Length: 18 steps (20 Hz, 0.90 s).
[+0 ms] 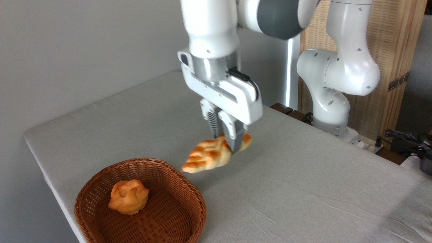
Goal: Put bread into the basket
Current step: 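Lift the braided roll and carry it over the wicker basket, then lower the roll into the basket beside the bun and open the gripper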
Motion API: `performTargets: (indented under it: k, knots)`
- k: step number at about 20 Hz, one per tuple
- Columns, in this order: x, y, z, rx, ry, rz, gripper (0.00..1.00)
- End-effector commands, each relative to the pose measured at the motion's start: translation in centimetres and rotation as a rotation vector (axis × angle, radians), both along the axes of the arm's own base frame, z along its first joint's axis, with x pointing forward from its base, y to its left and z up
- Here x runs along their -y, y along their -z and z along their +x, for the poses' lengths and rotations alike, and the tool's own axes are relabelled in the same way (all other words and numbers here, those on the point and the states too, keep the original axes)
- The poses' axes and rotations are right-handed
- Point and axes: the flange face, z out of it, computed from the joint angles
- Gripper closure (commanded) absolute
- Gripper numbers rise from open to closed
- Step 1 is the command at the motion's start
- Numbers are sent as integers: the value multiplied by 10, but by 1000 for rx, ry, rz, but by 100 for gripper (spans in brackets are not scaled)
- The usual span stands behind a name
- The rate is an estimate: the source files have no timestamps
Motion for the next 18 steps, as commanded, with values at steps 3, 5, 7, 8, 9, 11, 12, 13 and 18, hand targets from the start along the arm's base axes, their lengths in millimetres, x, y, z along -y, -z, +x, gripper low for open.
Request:
performTargets:
  k: [3,5,7,8,9,11,12,13,18]
  knots:
    - [8,-4,62,-5,2,-25,63]
    - [12,10,74,-15,4,-21,63]
    - [13,19,82,-6,3,-19,63]
    - [13,18,86,24,-15,-26,63]
    - [14,18,93,56,-46,-39,63]
    - [14,8,105,131,-68,-55,63]
    - [14,6,108,142,-67,-56,63]
    - [14,8,109,139,-65,-55,63]
    - [25,19,121,162,-109,-56,36]
